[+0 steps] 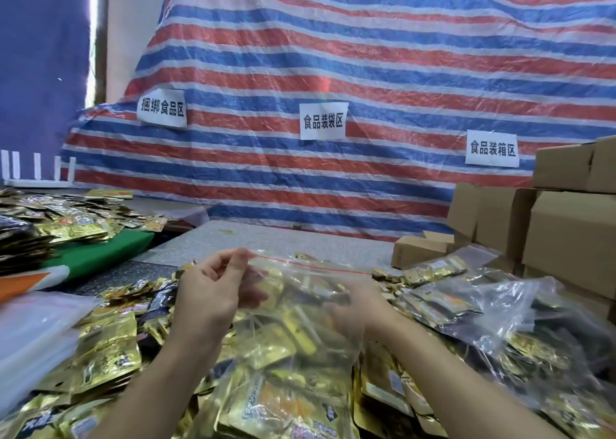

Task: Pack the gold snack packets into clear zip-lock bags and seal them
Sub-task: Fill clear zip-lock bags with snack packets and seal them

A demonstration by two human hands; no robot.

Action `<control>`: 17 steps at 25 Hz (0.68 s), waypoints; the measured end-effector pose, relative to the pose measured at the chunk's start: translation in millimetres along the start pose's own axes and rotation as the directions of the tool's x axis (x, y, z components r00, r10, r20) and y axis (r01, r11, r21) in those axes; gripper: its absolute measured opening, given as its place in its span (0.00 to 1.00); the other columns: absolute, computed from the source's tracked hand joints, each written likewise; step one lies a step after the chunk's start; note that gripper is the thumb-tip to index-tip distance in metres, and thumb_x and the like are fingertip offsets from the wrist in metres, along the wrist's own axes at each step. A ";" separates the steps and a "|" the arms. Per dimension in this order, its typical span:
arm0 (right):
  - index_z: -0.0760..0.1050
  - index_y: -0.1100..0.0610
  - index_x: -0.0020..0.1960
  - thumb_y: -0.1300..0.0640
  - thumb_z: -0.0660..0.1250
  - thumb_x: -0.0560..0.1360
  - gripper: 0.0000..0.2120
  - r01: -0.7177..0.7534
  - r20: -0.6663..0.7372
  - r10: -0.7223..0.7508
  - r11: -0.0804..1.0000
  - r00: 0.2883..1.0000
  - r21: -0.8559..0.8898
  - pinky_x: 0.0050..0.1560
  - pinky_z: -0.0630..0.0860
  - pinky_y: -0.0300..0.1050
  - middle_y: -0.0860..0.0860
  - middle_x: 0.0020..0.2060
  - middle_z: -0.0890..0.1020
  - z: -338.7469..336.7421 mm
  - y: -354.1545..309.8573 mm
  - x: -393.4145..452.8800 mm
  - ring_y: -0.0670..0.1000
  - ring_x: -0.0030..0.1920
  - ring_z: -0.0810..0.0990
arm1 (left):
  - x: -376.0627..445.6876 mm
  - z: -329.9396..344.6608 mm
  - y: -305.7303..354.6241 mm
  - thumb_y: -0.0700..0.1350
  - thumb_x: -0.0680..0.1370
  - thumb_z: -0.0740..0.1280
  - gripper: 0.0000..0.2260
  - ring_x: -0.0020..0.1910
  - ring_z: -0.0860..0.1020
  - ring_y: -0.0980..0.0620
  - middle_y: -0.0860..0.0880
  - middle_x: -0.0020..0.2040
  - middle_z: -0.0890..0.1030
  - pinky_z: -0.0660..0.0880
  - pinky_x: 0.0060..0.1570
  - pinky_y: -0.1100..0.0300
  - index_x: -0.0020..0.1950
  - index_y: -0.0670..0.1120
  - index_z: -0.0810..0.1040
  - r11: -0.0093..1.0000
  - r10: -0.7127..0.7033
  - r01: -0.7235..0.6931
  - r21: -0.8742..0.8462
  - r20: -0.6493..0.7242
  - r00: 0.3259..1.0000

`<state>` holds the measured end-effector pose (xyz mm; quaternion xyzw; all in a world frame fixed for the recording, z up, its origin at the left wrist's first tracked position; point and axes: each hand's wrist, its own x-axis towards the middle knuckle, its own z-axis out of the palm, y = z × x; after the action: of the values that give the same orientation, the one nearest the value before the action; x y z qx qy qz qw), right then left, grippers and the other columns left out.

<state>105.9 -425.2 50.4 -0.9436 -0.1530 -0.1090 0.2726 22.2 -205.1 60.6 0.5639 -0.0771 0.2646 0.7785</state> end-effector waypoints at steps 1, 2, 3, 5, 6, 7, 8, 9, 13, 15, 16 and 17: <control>0.76 0.44 0.64 0.48 0.69 0.76 0.17 -0.007 0.047 0.008 1.000 0.999 -0.017 0.53 0.79 0.44 0.44 0.54 0.82 4.9 -1.9 5.3 0.44 0.50 0.81 | 0.0 -0.8 -1.8 0.51 0.73 0.66 0.14 0.28 0.82 0.47 0.42 0.37 0.85 0.80 0.28 0.58 0.49 0.42 0.81 1.000 -0.006 0.006 -0.006 -0.007 1.000; 0.74 0.43 0.67 0.45 0.68 0.76 0.19 -0.016 0.090 0.020 0.999 0.996 -0.044 0.55 0.78 0.44 0.45 0.58 0.81 9.1 -2.7 10.7 0.46 0.53 0.80 | -0.2 -1.1 -3.1 0.51 0.73 0.67 0.14 0.28 0.82 0.47 0.42 0.37 0.85 0.80 0.28 0.58 0.49 0.41 0.81 1.000 -0.009 0.008 -0.007 -0.011 1.000; 0.73 0.43 0.68 0.42 0.66 0.77 0.20 -0.005 0.129 0.016 0.996 0.991 -0.087 0.57 0.76 0.43 0.45 0.60 0.80 11.5 -3.1 15.4 0.47 0.55 0.79 | -0.9 -1.4 -4.0 0.51 0.73 0.67 0.14 0.29 0.82 0.47 0.41 0.37 0.85 0.80 0.29 0.58 0.49 0.41 0.81 1.000 -0.007 0.007 -0.007 -0.011 1.000; 0.73 0.43 0.69 0.42 0.61 0.80 0.18 0.079 0.126 -0.054 0.977 0.991 -0.200 0.55 0.73 0.39 0.46 0.63 0.80 13.7 -3.5 22.0 0.48 0.56 0.78 | -2.2 -1.9 -5.6 0.51 0.73 0.68 0.14 0.31 0.83 0.45 0.41 0.37 0.84 0.80 0.30 0.59 0.48 0.41 0.81 1.000 0.007 -0.007 -0.002 -0.010 1.000; 0.74 0.44 0.68 0.42 0.57 0.81 0.18 0.145 0.093 -0.121 0.937 0.988 -0.319 0.51 0.73 0.37 0.46 0.61 0.81 13.8 -5.2 23.2 0.48 0.54 0.79 | -2.6 -2.1 -6.7 0.51 0.73 0.68 0.14 0.31 0.83 0.45 0.41 0.37 0.84 0.80 0.30 0.59 0.46 0.40 0.81 1.000 0.018 -0.018 0.003 -0.015 1.000; 0.76 0.45 0.64 0.40 0.53 0.80 0.20 0.211 0.059 -0.207 0.866 0.977 -0.453 0.43 0.70 0.34 0.47 0.55 0.83 13.6 -7.0 24.1 0.49 0.49 0.79 | -2.9 -2.2 -7.7 0.51 0.73 0.69 0.14 0.32 0.83 0.45 0.42 0.37 0.84 0.80 0.30 0.59 0.45 0.40 0.81 0.999 0.032 -0.032 0.013 -0.021 0.999; 0.79 0.47 0.56 0.38 0.52 0.78 0.22 0.251 0.033 -0.280 0.794 0.959 -0.554 0.35 0.65 0.32 0.46 0.47 0.83 13.4 -8.9 23.7 0.48 0.43 0.77 | -2.8 -2.6 -8.7 0.52 0.73 0.69 0.14 0.32 0.84 0.45 0.42 0.37 0.85 0.80 0.31 0.59 0.45 0.41 0.81 0.998 0.051 -0.051 0.030 -0.023 0.998; 0.79 0.48 0.48 0.37 0.54 0.77 0.20 0.261 0.013 -0.310 0.776 0.950 -0.573 0.30 0.61 0.32 0.46 0.39 0.81 14.2 -9.7 22.5 0.47 0.39 0.76 | -2.5 -2.4 -9.3 0.52 0.73 0.69 0.13 0.33 0.84 0.45 0.43 0.38 0.85 0.80 0.31 0.60 0.45 0.42 0.81 0.996 0.072 -0.071 0.053 -0.019 0.997; 0.77 0.47 0.42 0.43 0.66 0.75 0.09 0.186 -0.260 -0.150 0.975 0.954 0.123 0.34 0.73 0.34 0.41 0.35 0.82 8.6 -10.1 16.1 0.41 0.37 0.80 | -2.2 -1.2 -11.6 0.52 0.74 0.68 0.09 0.33 0.84 0.47 0.46 0.39 0.85 0.78 0.32 0.62 0.40 0.49 0.84 0.991 0.102 -0.102 0.087 -0.001 0.995; 0.77 0.53 0.49 0.53 0.59 0.83 0.10 0.056 -0.338 0.094 0.911 0.937 0.409 0.42 0.77 0.47 0.48 0.42 0.83 -4.9 -14.3 24.9 0.50 0.45 0.82 | -2.3 -1.2 -11.8 0.53 0.74 0.67 0.09 0.33 0.84 0.47 0.46 0.40 0.86 0.78 0.32 0.63 0.40 0.51 0.84 0.993 0.087 -0.088 0.076 0.013 0.996; 0.75 0.55 0.53 0.54 0.55 0.85 0.11 -0.014 -0.328 0.226 0.841 0.917 0.541 0.45 0.77 0.49 0.51 0.46 0.83 -12.3 -16.9 28.4 0.53 0.48 0.82 | -2.2 -1.0 -11.4 0.54 0.74 0.66 0.10 0.33 0.84 0.47 0.46 0.40 0.86 0.78 0.32 0.63 0.40 0.52 0.84 0.995 0.073 -0.074 0.068 0.017 0.997; 0.74 0.57 0.56 0.55 0.53 0.86 0.12 -0.073 -0.276 0.362 0.712 0.890 0.698 0.48 0.77 0.50 0.52 0.49 0.82 -20.5 -19.4 31.1 0.53 0.50 0.81 | -2.0 -1.1 -11.0 0.55 0.73 0.66 0.10 0.33 0.84 0.47 0.46 0.40 0.86 0.78 0.32 0.63 0.40 0.53 0.84 0.996 0.058 -0.059 0.063 0.020 0.998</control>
<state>125.5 -413.6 85.7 -0.7507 -0.0091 -0.2001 0.6296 25.8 -207.2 50.1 0.5883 -0.0919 0.2845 0.7514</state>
